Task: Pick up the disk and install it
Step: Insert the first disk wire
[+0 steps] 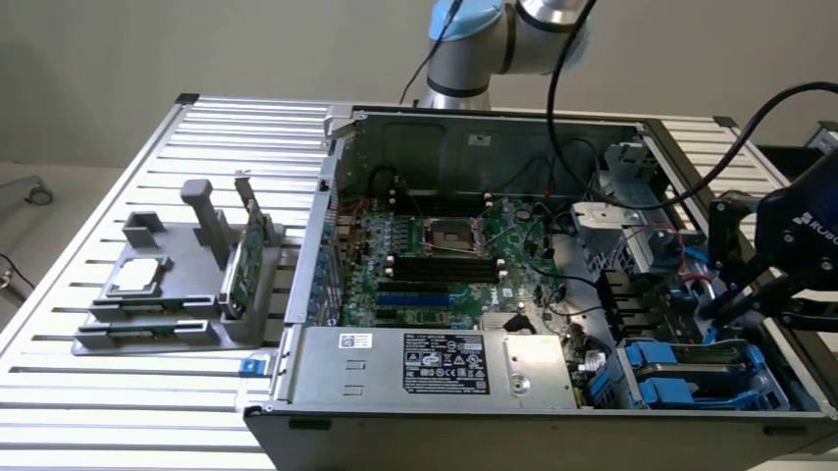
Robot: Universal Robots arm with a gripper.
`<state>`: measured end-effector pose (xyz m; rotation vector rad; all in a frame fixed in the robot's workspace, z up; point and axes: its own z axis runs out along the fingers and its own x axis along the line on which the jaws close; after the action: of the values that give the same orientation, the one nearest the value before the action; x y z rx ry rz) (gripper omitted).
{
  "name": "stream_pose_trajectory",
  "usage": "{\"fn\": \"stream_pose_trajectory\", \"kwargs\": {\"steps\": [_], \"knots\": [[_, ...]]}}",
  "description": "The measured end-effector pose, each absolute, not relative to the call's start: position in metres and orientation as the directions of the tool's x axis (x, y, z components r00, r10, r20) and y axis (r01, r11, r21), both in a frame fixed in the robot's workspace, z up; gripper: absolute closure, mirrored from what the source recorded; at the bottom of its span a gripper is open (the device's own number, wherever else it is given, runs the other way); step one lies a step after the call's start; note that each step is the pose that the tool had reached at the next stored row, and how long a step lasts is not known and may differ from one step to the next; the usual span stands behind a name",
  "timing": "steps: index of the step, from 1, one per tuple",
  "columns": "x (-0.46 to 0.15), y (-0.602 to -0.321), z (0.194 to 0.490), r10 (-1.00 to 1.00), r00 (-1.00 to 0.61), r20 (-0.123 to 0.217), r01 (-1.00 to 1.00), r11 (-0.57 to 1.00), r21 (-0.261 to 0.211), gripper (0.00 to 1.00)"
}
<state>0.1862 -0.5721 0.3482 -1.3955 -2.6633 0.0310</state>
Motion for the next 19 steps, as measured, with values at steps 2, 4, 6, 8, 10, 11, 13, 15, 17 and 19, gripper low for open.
{"fn": "stream_pose_trajectory", "kwargs": {"steps": [2,4,6,8,10,11,13,15,17,19], "knots": [[0.1838,-0.5717,0.3511,0.820,-0.562,0.105,0.817,0.571,-0.083,0.84],[0.1813,-0.5716,0.3524,0.821,-0.562,0.097,0.817,0.570,-0.088,0.84],[0.1795,-0.5716,0.3531,0.822,-0.562,0.090,0.817,0.568,-0.093,0.84],[0.1787,-0.5716,0.3533,0.825,-0.559,0.086,0.819,0.565,-0.096,0.84],[0.1784,-0.5716,0.3533,0.831,-0.550,0.084,0.825,0.557,-0.097,0.84],[0.1784,-0.5716,0.3534,0.835,-0.544,0.084,0.830,0.550,-0.097,0.84],[0.1783,-0.5715,0.3536,0.847,-0.525,0.083,0.842,0.531,-0.097,0.84],[0.1783,-0.5715,0.3536,0.861,-0.501,0.083,0.856,0.508,-0.097,0.84],[0.1783,-0.5716,0.3534,0.877,-0.473,0.083,0.872,0.480,-0.097,0.84],[0.1783,-0.5716,0.3535,0.892,-0.444,0.083,0.887,0.451,-0.097,0.84]]}}
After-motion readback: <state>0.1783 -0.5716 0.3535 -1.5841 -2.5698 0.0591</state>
